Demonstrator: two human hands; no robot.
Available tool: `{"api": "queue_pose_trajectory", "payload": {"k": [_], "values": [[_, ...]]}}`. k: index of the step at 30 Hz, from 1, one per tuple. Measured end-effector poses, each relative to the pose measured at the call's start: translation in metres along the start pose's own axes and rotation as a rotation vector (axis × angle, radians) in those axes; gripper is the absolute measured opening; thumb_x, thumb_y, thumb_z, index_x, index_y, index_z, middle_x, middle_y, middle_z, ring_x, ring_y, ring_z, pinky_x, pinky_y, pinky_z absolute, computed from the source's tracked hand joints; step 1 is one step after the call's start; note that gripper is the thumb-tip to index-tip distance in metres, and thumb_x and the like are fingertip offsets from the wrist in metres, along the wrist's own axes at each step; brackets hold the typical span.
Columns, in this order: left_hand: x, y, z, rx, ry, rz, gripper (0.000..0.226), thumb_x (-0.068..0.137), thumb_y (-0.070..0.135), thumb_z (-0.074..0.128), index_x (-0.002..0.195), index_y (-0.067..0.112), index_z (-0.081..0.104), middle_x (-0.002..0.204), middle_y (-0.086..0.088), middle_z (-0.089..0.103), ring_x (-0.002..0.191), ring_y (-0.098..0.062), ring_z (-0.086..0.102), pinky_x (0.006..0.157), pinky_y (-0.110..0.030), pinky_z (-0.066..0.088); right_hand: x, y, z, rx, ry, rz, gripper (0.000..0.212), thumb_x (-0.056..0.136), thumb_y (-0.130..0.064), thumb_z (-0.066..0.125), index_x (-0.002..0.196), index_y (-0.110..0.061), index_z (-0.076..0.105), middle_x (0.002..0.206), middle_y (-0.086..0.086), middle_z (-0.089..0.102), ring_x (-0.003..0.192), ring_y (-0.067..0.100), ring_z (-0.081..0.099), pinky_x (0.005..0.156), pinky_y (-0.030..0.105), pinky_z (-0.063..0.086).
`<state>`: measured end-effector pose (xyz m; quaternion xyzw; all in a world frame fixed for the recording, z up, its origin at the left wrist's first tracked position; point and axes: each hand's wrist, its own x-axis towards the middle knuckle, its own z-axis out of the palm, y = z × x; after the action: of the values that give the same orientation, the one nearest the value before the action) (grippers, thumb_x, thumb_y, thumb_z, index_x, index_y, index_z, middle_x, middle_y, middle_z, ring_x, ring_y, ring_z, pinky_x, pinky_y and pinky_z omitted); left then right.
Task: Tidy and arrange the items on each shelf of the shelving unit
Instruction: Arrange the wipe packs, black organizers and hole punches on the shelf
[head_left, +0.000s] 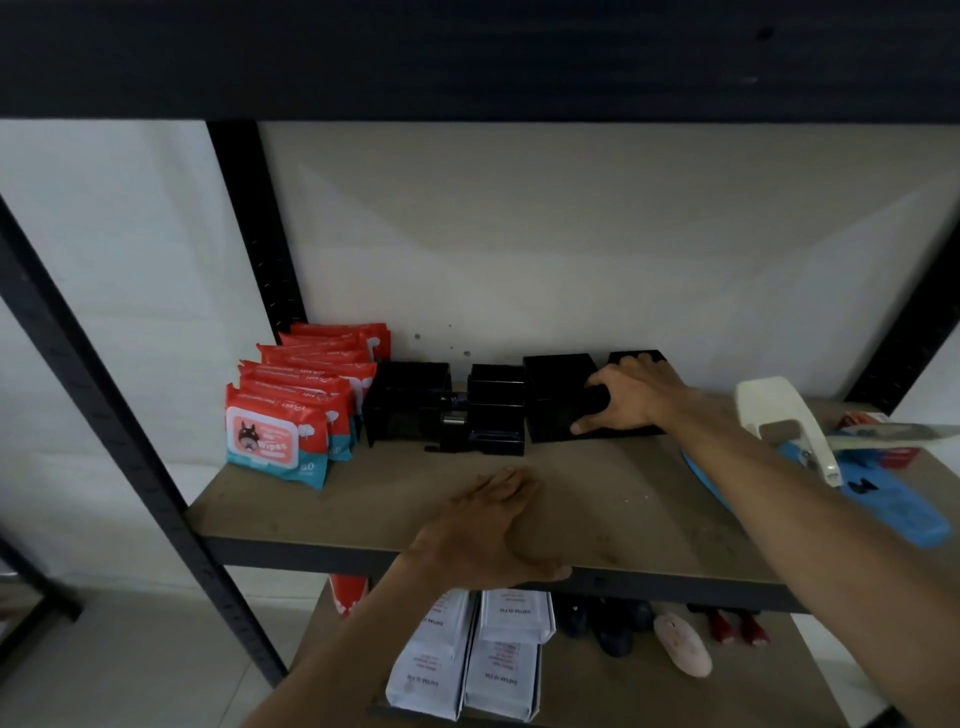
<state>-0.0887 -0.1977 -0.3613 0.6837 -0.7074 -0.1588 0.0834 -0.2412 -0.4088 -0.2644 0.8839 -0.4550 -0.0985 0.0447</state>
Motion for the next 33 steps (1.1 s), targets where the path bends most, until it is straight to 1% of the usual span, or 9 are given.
{"api": "queue_pose_trajectory", "payload": {"k": [5, 10, 16, 22, 25, 28, 30, 32, 33], "values": [[0.000, 0.000, 0.000, -0.012, 0.004, 0.007, 0.114, 0.075, 0.088, 0.048, 0.159, 0.028, 0.001, 0.166, 0.012, -0.007, 0.149, -0.003, -0.008, 0.122, -0.030, -0.002, -0.001, -0.005, -0.005, 0.014, 0.074, 0.027, 0.094, 0.066, -0.087, 0.060, 0.144, -0.035, 0.047, 0.140, 0.015, 0.048, 0.127, 0.036, 0.042, 0.093, 0.040, 0.042], [0.000, 0.001, 0.000, 0.003, 0.009, 0.014, 0.113, 0.076, 0.087, 0.048, 0.159, 0.027, 0.000, 0.166, 0.012, -0.006, 0.149, -0.002, -0.008, 0.121, -0.029, -0.004, -0.006, -0.002, -0.006, 0.051, 0.041, -0.007, 0.100, 0.061, -0.092, 0.057, 0.141, -0.033, 0.052, 0.135, 0.006, 0.058, 0.119, 0.027, 0.055, 0.088, 0.036, 0.047], [-0.001, 0.002, -0.001, -0.006, -0.002, 0.007, 0.113, 0.076, 0.086, 0.048, 0.159, 0.026, -0.001, 0.166, 0.011, -0.007, 0.149, -0.002, -0.007, 0.122, -0.031, -0.004, -0.016, 0.001, 0.006, 0.054, 0.052, -0.033, 0.091, 0.063, -0.092, 0.057, 0.134, -0.035, 0.056, 0.128, 0.004, 0.061, 0.116, 0.025, 0.056, 0.078, 0.033, 0.042], [-0.003, 0.005, -0.003, 0.008, -0.015, 0.000, 0.111, 0.078, 0.085, 0.047, 0.159, 0.027, -0.003, 0.166, 0.012, -0.009, 0.149, -0.001, -0.009, 0.122, -0.031, -0.004, -0.027, 0.000, 0.016, 0.040, 0.033, -0.033, 0.088, 0.071, -0.086, 0.056, 0.144, -0.038, 0.045, 0.140, 0.012, 0.048, 0.128, 0.031, 0.044, 0.090, 0.038, 0.040], [-0.005, 0.007, -0.004, 0.008, -0.006, 0.005, 0.109, 0.079, 0.083, 0.047, 0.159, 0.027, -0.003, 0.165, 0.013, -0.008, 0.149, -0.002, -0.008, 0.118, -0.025, -0.009, -0.031, 0.009, 0.014, 0.163, 0.001, -0.076, 0.088, 0.075, -0.073, 0.067, 0.150, -0.043, 0.031, 0.144, 0.008, 0.046, 0.133, 0.029, 0.040, 0.099, 0.040, 0.041], [-0.005, 0.006, -0.002, 0.028, -0.002, 0.012, 0.109, 0.079, 0.084, 0.045, 0.159, 0.026, -0.002, 0.165, 0.012, -0.009, 0.148, -0.001, -0.009, 0.118, -0.025, -0.009, -0.039, 0.031, 0.005, 0.340, -0.062, -0.091, 0.098, 0.078, -0.034, 0.082, 0.152, -0.049, 0.020, 0.148, 0.002, 0.044, 0.131, 0.024, 0.043, 0.105, 0.040, 0.043], [-0.004, 0.006, -0.001, 0.037, -0.001, 0.011, 0.110, 0.078, 0.086, 0.044, 0.159, 0.027, -0.002, 0.165, 0.012, -0.009, 0.148, 0.000, -0.009, 0.119, -0.026, -0.008, -0.047, 0.042, -0.002, 0.299, -0.051, -0.066, 0.097, 0.078, -0.016, 0.080, 0.152, -0.046, 0.026, 0.145, 0.004, 0.046, 0.127, 0.023, 0.046, 0.098, 0.035, 0.046], [-0.003, 0.005, -0.001, 0.037, 0.001, 0.008, 0.110, 0.078, 0.086, 0.044, 0.159, 0.028, -0.002, 0.164, 0.014, -0.008, 0.143, 0.005, -0.011, 0.117, -0.024, -0.010, -0.050, 0.046, -0.004, 0.207, -0.041, -0.062, 0.089, 0.077, -0.014, 0.079, 0.150, -0.039, 0.035, 0.141, 0.003, 0.050, 0.124, 0.022, 0.047, 0.091, 0.033, 0.047], [-0.003, 0.005, -0.001, 0.038, 0.003, 0.009, 0.110, 0.078, 0.086, 0.044, 0.159, 0.028, -0.002, 0.164, 0.015, -0.009, 0.139, 0.008, -0.013, 0.116, -0.023, -0.010, -0.050, 0.045, -0.002, 0.192, -0.045, -0.061, 0.083, 0.077, -0.017, 0.079, 0.148, -0.036, 0.039, 0.139, 0.001, 0.051, 0.125, 0.022, 0.046, 0.093, 0.035, 0.047]]}}
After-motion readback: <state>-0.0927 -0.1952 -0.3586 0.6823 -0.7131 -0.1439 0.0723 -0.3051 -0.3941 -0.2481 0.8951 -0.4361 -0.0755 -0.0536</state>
